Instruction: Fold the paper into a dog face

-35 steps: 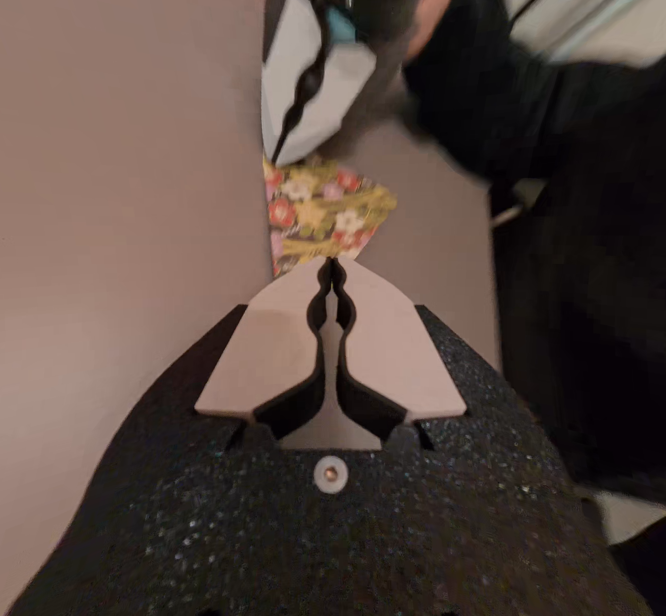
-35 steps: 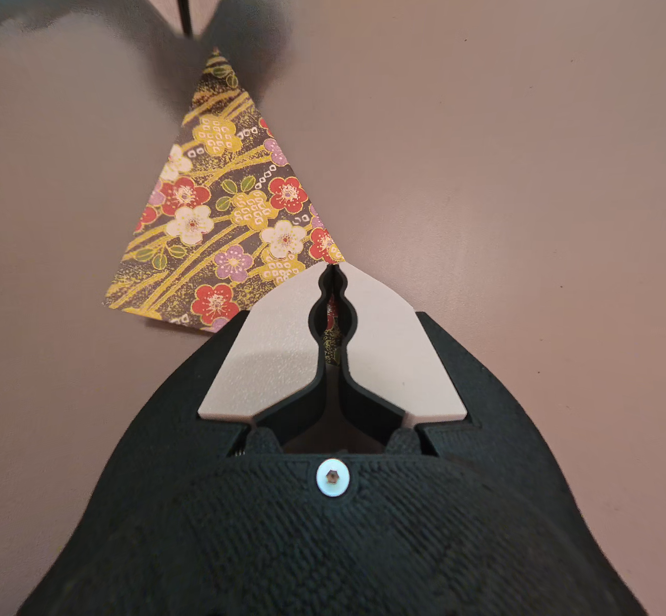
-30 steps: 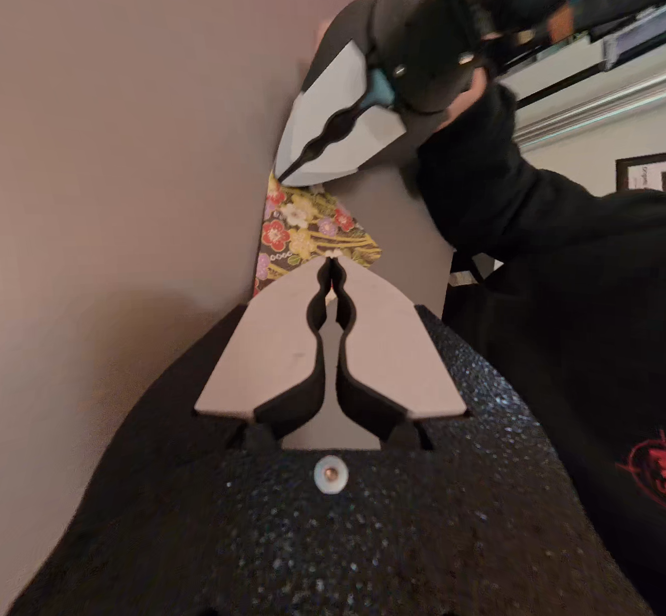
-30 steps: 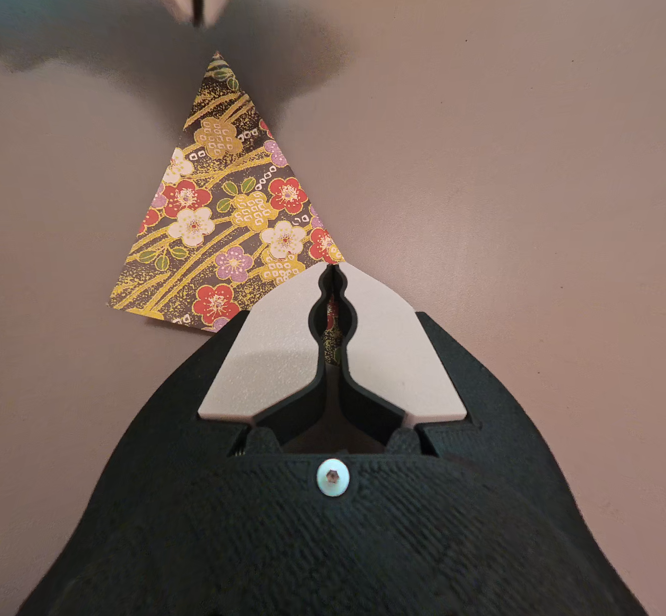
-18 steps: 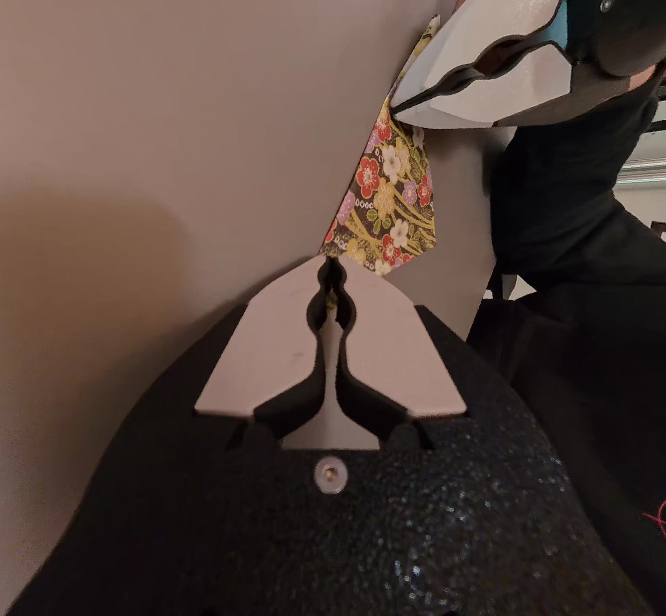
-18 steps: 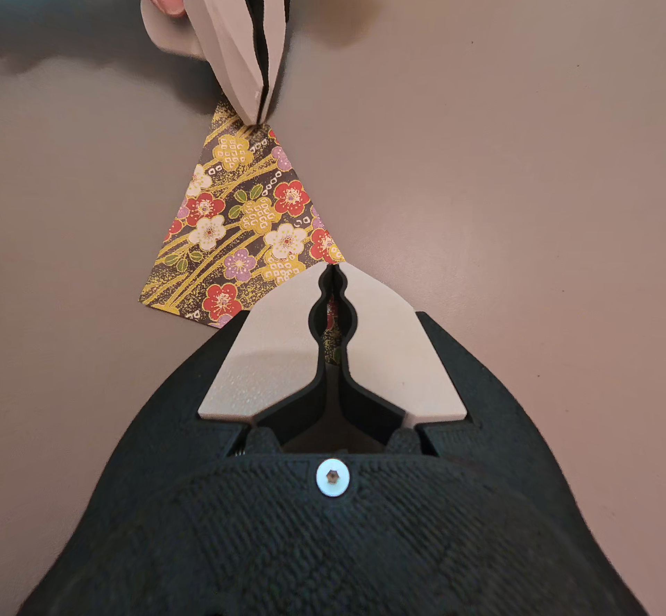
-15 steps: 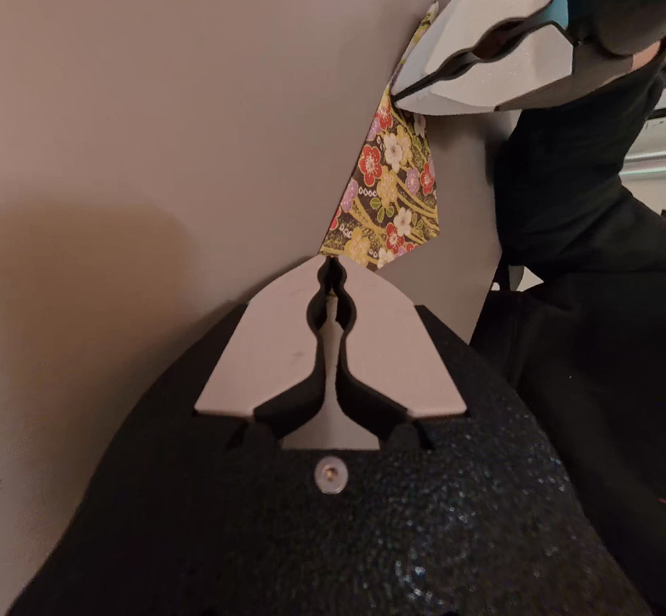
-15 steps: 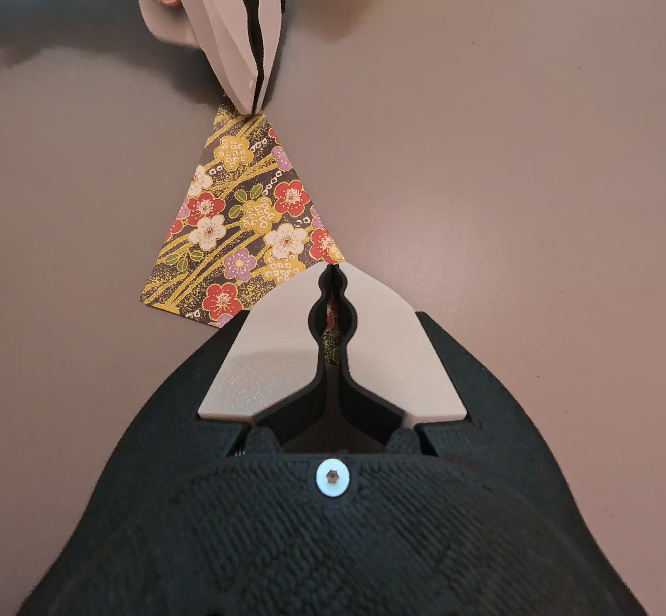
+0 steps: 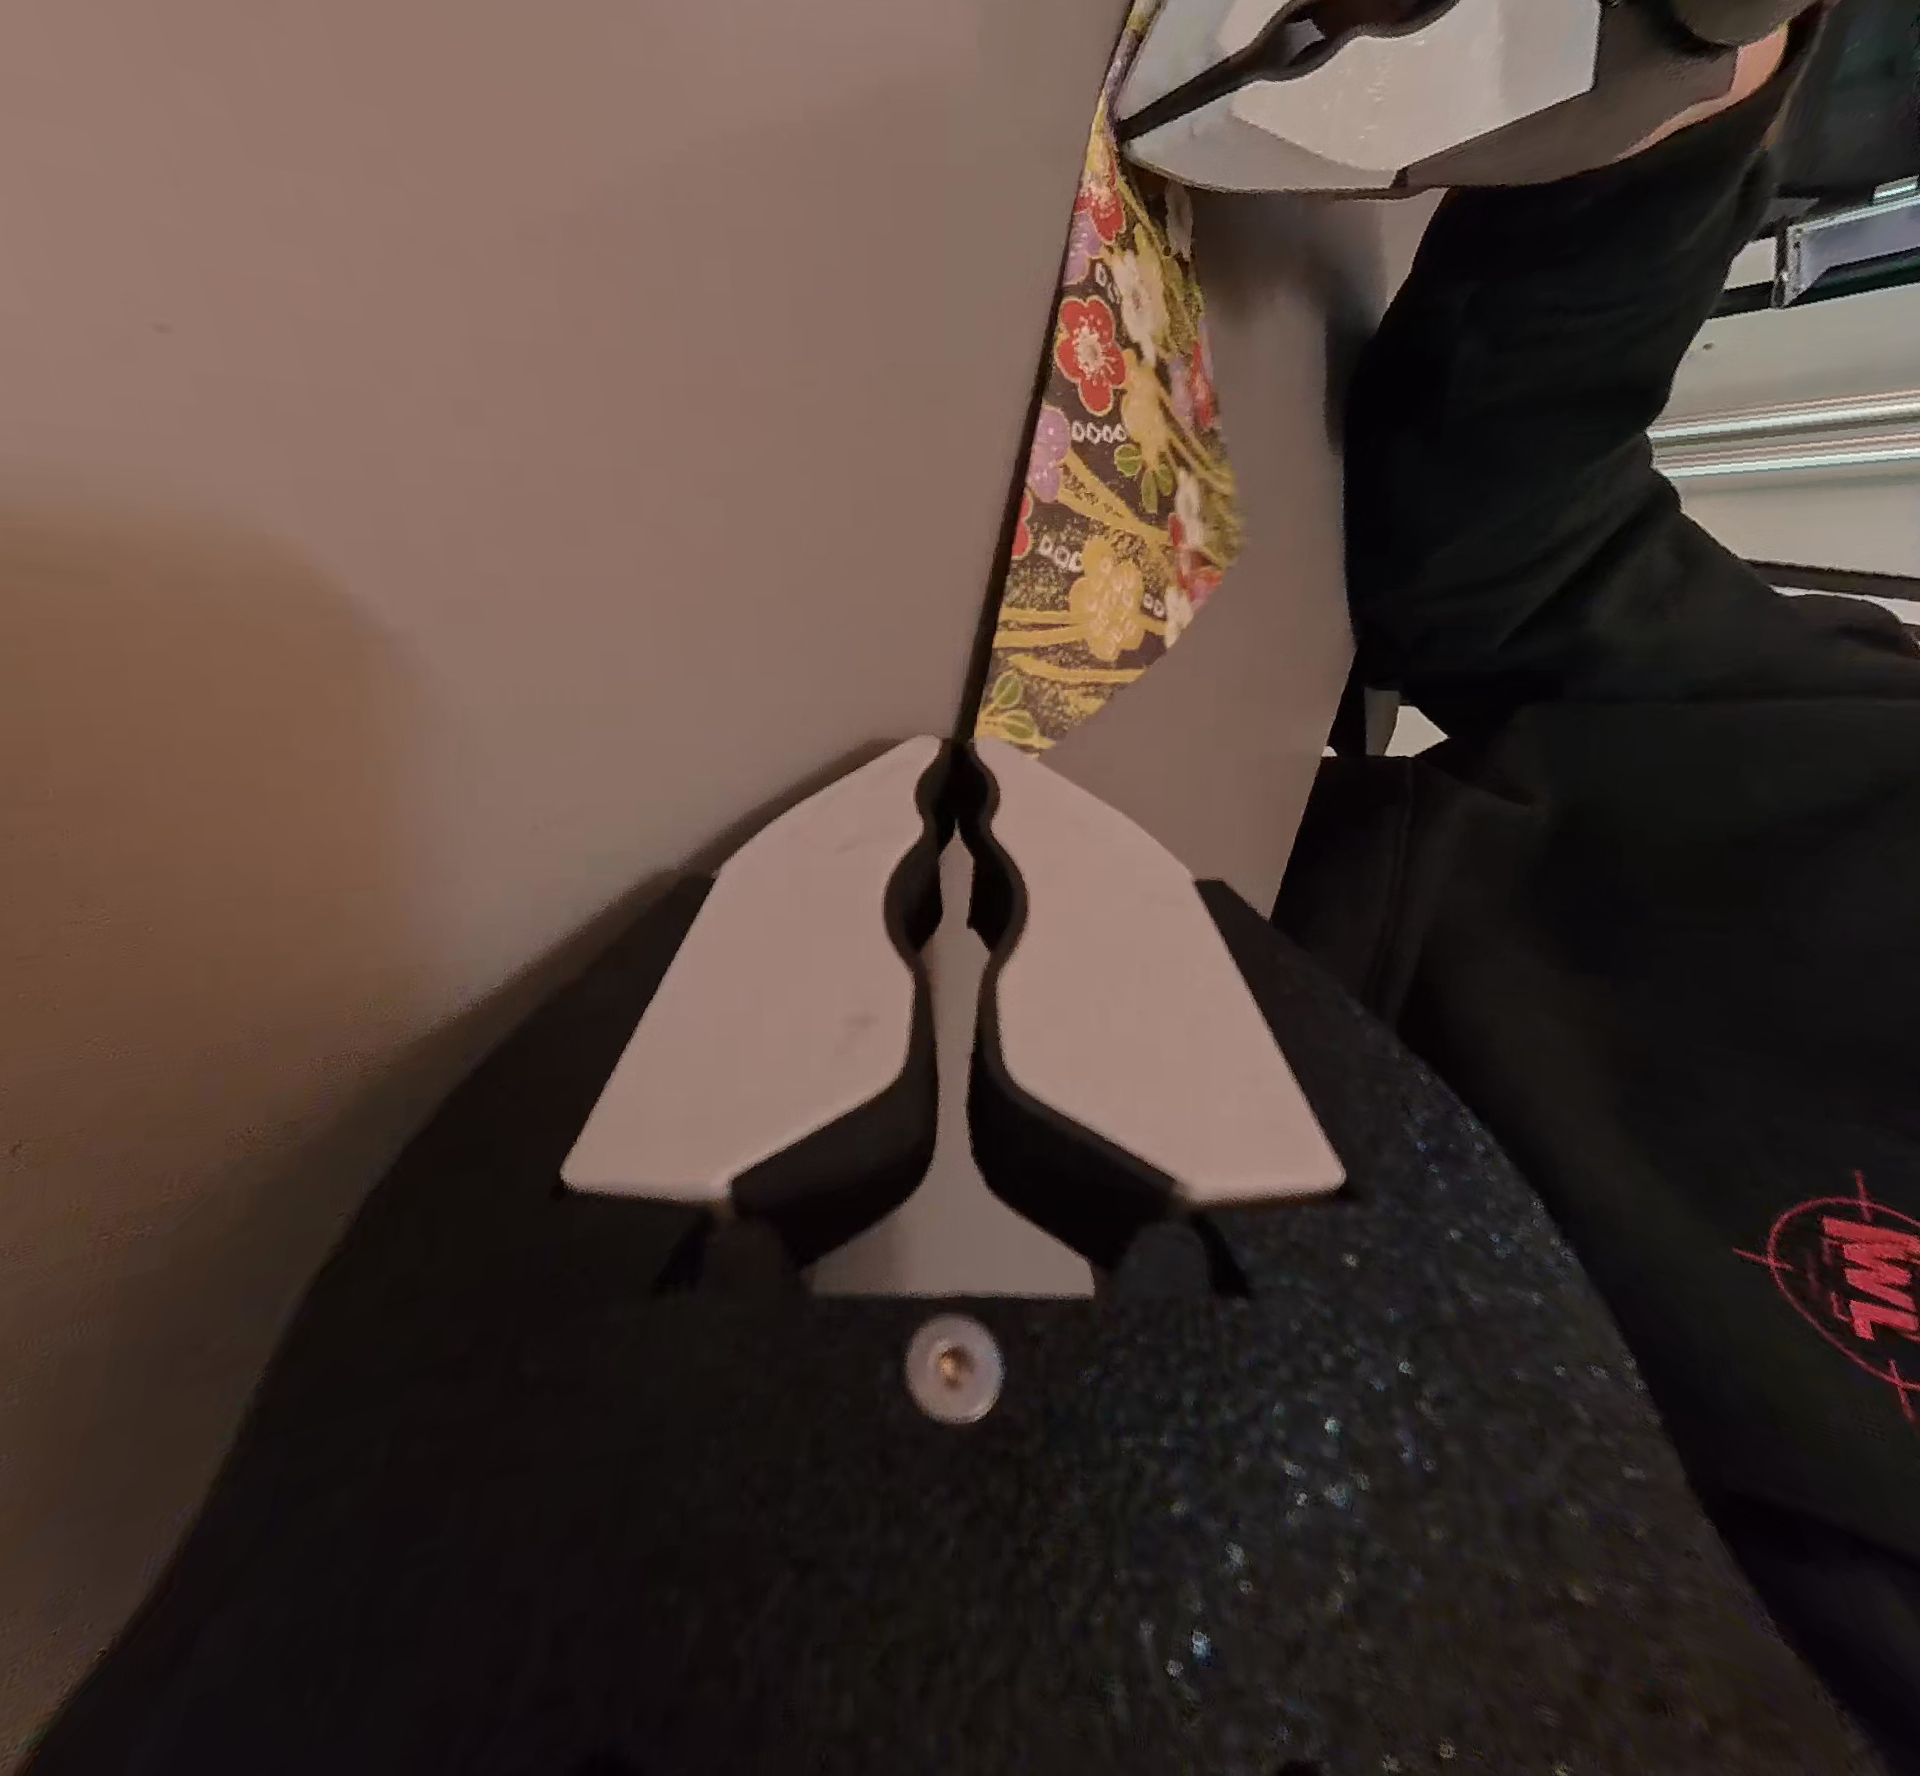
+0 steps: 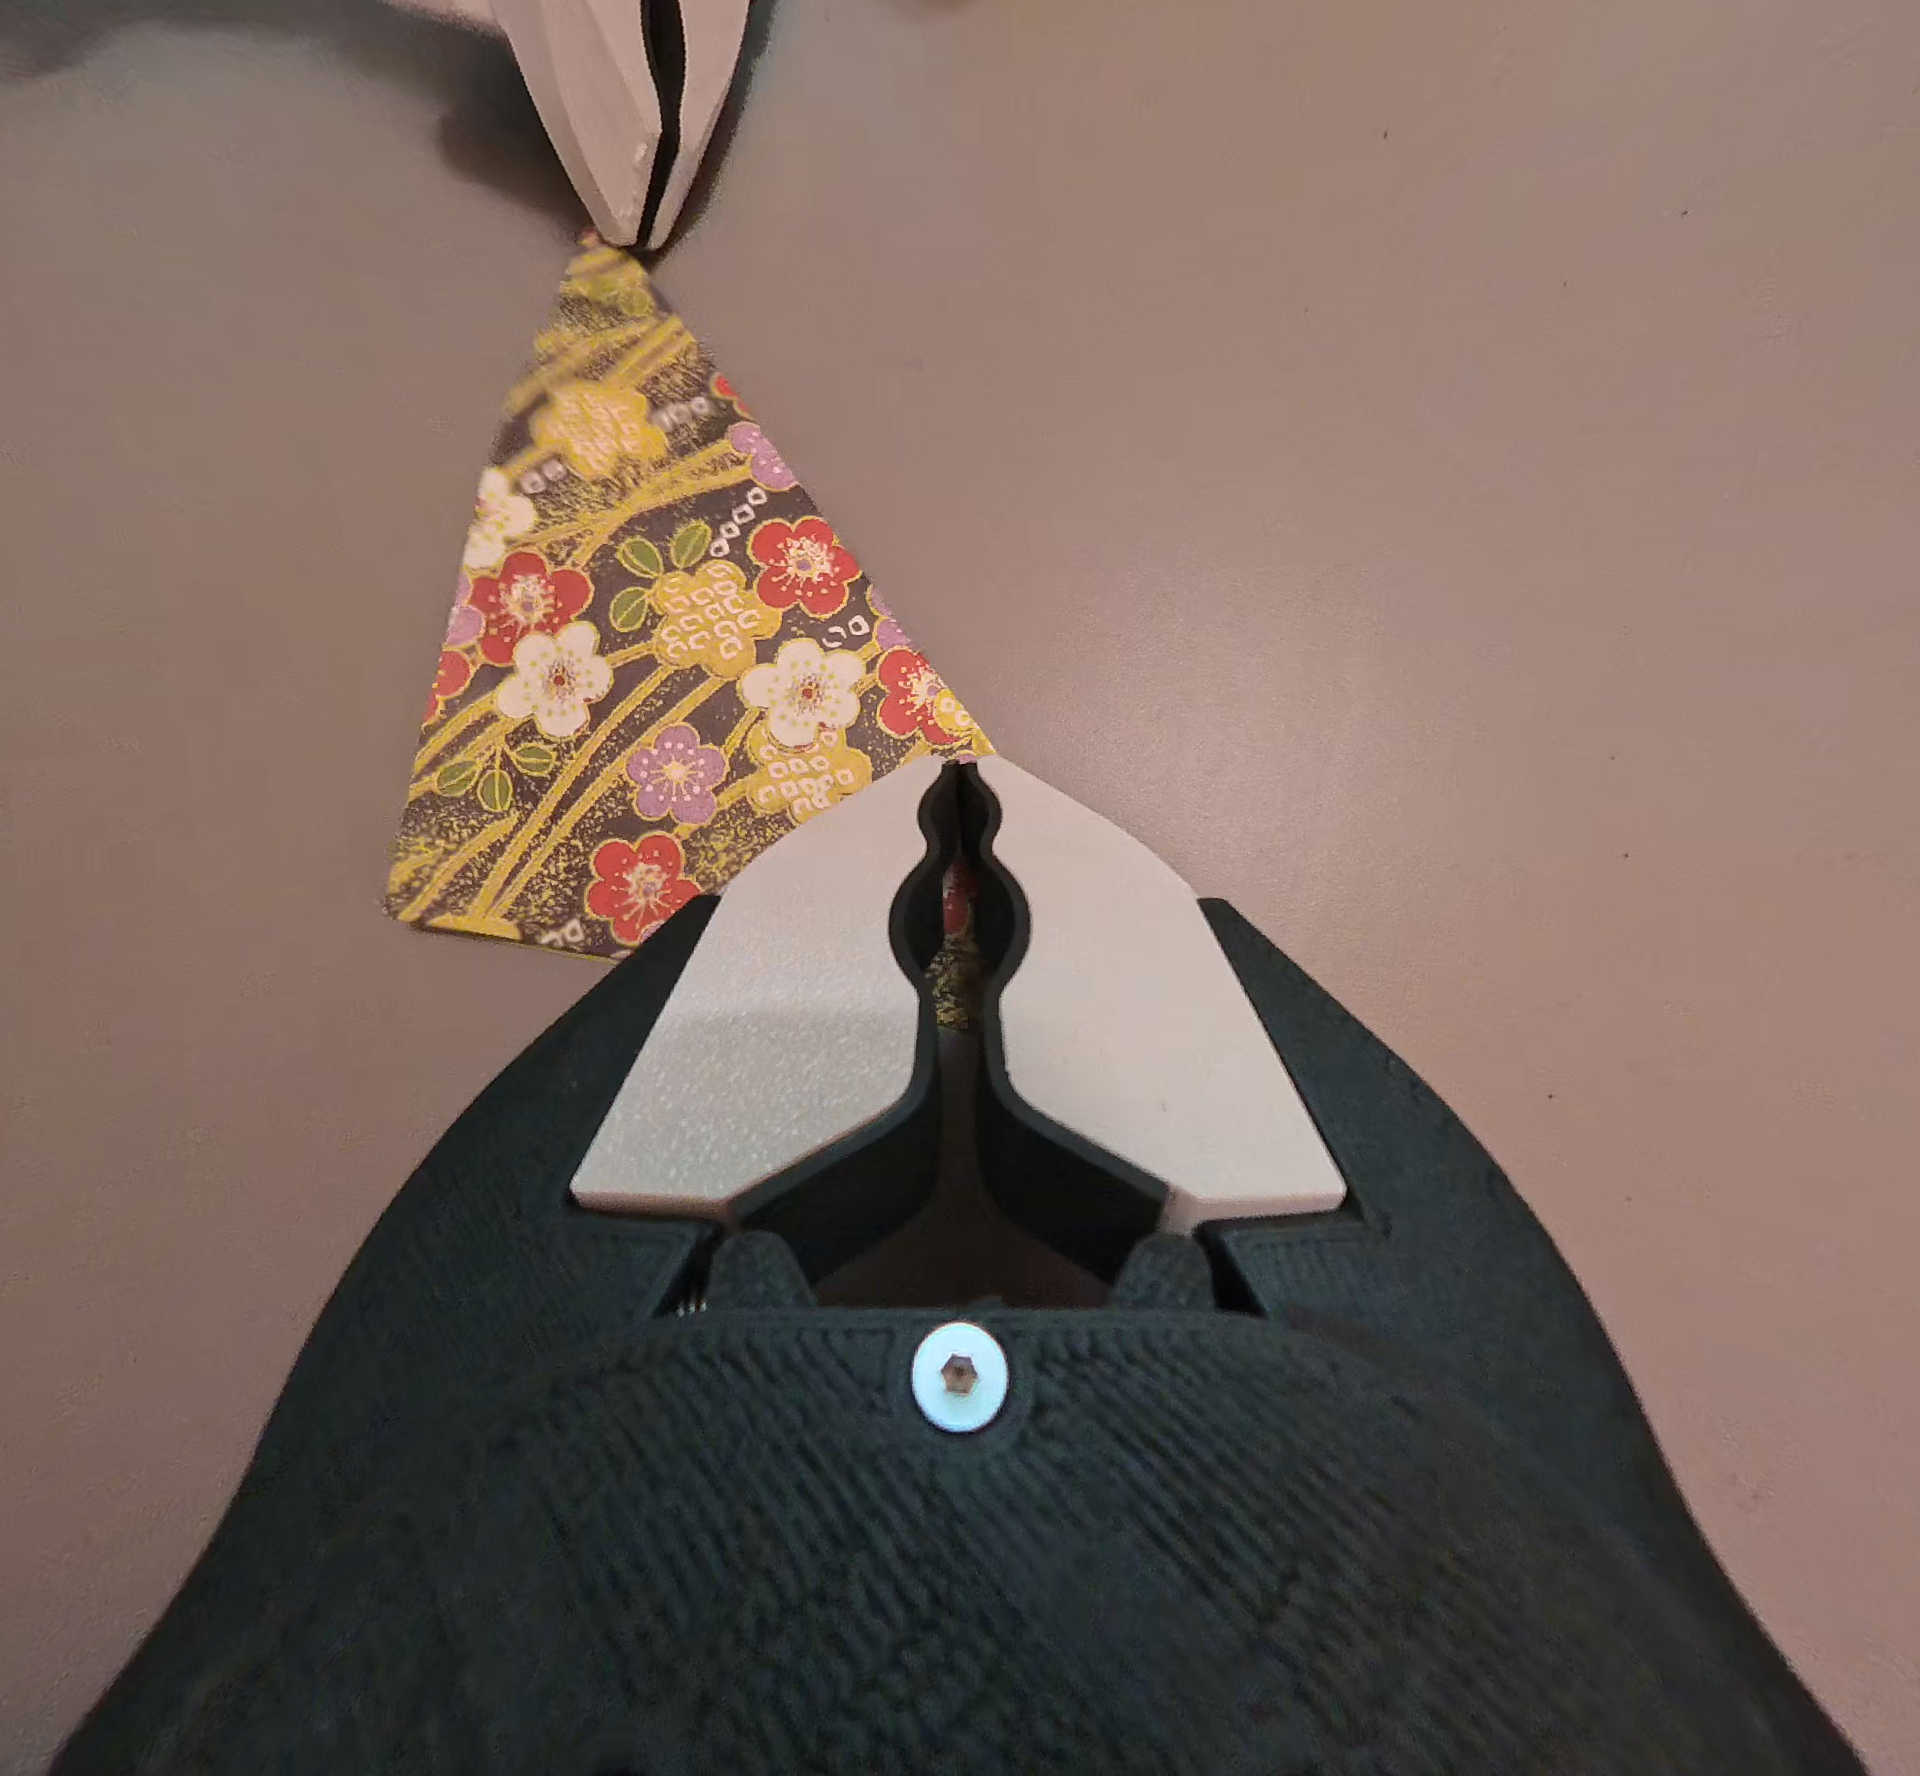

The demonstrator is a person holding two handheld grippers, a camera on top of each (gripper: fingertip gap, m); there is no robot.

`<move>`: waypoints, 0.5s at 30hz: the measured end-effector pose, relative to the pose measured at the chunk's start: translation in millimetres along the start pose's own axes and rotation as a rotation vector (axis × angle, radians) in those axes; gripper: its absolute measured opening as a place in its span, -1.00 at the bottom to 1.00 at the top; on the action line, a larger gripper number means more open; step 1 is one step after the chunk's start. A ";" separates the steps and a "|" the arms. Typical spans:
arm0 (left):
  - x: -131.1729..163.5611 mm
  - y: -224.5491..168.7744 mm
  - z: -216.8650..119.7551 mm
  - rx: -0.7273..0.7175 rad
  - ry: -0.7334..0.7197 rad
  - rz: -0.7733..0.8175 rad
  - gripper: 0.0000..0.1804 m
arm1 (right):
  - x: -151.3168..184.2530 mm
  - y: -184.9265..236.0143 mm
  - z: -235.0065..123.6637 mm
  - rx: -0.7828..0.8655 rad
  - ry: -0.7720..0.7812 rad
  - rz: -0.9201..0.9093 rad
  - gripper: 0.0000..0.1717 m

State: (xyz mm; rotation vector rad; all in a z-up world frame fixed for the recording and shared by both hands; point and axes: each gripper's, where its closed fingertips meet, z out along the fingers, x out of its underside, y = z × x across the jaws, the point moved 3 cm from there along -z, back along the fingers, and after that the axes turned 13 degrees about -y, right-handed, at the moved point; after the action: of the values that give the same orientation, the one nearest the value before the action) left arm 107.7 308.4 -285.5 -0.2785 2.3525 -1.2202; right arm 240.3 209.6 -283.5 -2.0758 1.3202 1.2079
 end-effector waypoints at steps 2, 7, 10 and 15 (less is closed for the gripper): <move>1.5 1.9 -4.1 -0.007 0.003 -0.009 -1.00 | 0.1 0.0 -0.1 0.000 0.000 0.000 -1.00; -6.0 -7.4 -18.2 -0.012 -0.060 0.026 -1.00 | 0.1 0.1 0.0 0.002 0.000 0.000 -1.00; -28.5 -34.7 -25.2 0.077 -0.210 0.034 -1.00 | 0.1 0.1 0.0 0.003 -0.001 0.000 -1.00; -12.8 -41.9 7.2 0.152 -0.046 -0.017 -1.00 | 0.2 0.4 0.0 0.008 -0.003 -0.009 -1.00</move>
State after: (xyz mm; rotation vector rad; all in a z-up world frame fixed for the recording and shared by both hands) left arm 120.8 283.7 -251.1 -0.2731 2.2084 -1.3779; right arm 240.1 209.3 -283.6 -2.0713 1.3116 1.1991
